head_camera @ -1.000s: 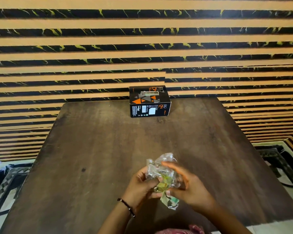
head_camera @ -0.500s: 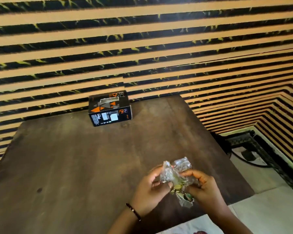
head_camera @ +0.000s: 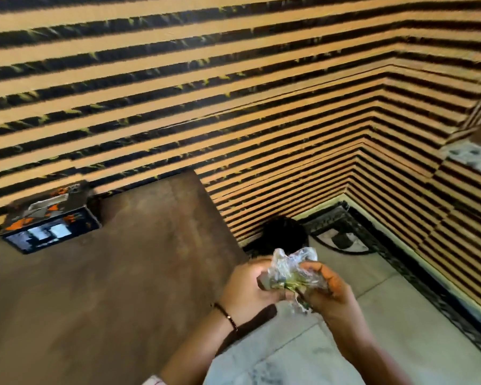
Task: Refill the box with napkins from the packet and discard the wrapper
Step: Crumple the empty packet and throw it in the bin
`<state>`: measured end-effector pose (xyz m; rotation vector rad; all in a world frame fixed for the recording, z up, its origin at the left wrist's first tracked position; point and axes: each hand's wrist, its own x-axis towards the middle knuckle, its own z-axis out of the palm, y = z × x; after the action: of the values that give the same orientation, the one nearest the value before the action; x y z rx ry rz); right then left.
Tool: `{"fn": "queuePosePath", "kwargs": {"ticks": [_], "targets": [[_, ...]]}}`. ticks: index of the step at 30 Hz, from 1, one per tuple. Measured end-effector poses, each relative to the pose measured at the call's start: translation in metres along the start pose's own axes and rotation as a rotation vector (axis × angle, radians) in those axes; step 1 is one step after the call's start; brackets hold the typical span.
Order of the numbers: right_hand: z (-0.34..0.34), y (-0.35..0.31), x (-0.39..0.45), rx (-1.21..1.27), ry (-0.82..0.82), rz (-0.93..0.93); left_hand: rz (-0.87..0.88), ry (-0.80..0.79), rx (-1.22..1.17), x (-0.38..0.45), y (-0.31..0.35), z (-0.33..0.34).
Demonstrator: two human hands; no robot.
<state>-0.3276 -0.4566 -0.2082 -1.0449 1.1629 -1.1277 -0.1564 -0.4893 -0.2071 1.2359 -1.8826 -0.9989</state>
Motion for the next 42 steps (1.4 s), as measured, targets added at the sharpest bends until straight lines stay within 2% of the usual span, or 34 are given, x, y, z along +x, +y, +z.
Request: {"fn": "queuePosePath", "kwargs": {"ticks": [5,9,18,25,29,33,36,39,42], "targets": [[-0.049,0.002,0.003,-0.007,0.143,0.056,-0.069,-0.021,-0.020,0.034,0.007,0.044],[-0.088,0.004,0.018,-0.154,0.175,0.068,-0.063,-0.032,-0.051,0.066,0.004,0.067],[-0.163,-0.024,0.108,-0.270,0.038,0.096,-0.109,-0.101,-0.235,0.192,-0.005,0.104],[-0.208,-0.052,0.205,-0.327,0.052,0.053,-0.046,-0.065,-0.207,0.292,-0.005,0.121],[-0.230,-0.051,0.254,-0.354,0.015,0.061,-0.066,-0.064,-0.100,0.326,-0.012,0.139],[-0.245,-0.052,0.298,-0.445,-0.127,0.028,-0.064,0.024,-0.045,0.347,-0.019,0.151],[-0.263,-0.046,0.336,-0.519,-0.227,0.000,-0.152,0.102,-0.045,0.365,-0.022,0.163],[-0.281,-0.047,0.372,-0.563,-0.307,-0.044,-0.238,0.174,-0.136,0.386,-0.017,0.178],[-0.305,-0.051,0.412,-0.508,-0.317,-0.033,-0.307,0.270,-0.267,0.415,-0.005,0.191]]}}
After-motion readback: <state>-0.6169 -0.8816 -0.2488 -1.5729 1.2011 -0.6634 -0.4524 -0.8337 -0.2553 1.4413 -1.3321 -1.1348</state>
